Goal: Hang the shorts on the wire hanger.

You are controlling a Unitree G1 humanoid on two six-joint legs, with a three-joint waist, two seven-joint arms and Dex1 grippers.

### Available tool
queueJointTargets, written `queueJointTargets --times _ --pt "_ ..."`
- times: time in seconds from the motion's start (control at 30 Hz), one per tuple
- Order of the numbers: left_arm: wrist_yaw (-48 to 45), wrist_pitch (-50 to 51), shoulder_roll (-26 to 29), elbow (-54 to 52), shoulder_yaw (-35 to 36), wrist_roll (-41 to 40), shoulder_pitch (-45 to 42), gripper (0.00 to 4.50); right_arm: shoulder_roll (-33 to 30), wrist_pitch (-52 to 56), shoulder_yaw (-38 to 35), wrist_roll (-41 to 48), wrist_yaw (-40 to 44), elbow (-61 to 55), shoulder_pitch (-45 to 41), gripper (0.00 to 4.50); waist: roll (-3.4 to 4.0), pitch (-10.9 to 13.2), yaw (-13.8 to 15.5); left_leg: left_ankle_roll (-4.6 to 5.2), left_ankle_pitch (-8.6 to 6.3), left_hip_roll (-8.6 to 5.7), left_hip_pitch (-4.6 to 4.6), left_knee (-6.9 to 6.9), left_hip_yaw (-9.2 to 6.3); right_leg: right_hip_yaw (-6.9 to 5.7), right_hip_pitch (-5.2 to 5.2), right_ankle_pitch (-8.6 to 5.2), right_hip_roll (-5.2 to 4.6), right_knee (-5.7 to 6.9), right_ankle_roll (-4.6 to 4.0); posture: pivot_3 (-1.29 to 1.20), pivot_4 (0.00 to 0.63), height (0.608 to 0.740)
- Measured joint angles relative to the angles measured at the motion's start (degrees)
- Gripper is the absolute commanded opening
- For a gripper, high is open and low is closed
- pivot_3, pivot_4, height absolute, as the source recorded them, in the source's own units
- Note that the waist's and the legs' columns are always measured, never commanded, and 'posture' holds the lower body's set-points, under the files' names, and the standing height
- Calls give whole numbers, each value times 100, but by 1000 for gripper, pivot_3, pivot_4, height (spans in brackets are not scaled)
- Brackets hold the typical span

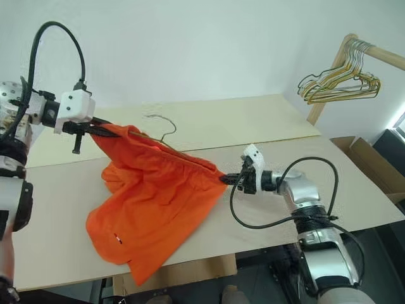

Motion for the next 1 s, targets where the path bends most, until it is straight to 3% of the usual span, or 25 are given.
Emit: queueJointTargets --times 0.2,0.57,1.0 --pt "205 -37 -151 -64 284 250 446 0 -260 19 149 -319 -100 -488 -977 39 1 0 35 0 0 6 5 0 0 -3 -2 1 8 6 -3 -4 0 740" --pt "1945 5 -485 -193 713 757 847 0 -563 -459 662 -686 392 -715 -1121 39 0 0 186 0 0 -4 -15 2 3 -11 -2 5 -10 1 2 12 0 740" --pt "1659 248 -839 -928 1305 348 1614 0 -238 -904 743 -1049 2 -605 -1355 39 0 0 200 -1 0 -4 -8 2 5 -12 -1 6 -10 0 -1 9 0 740"
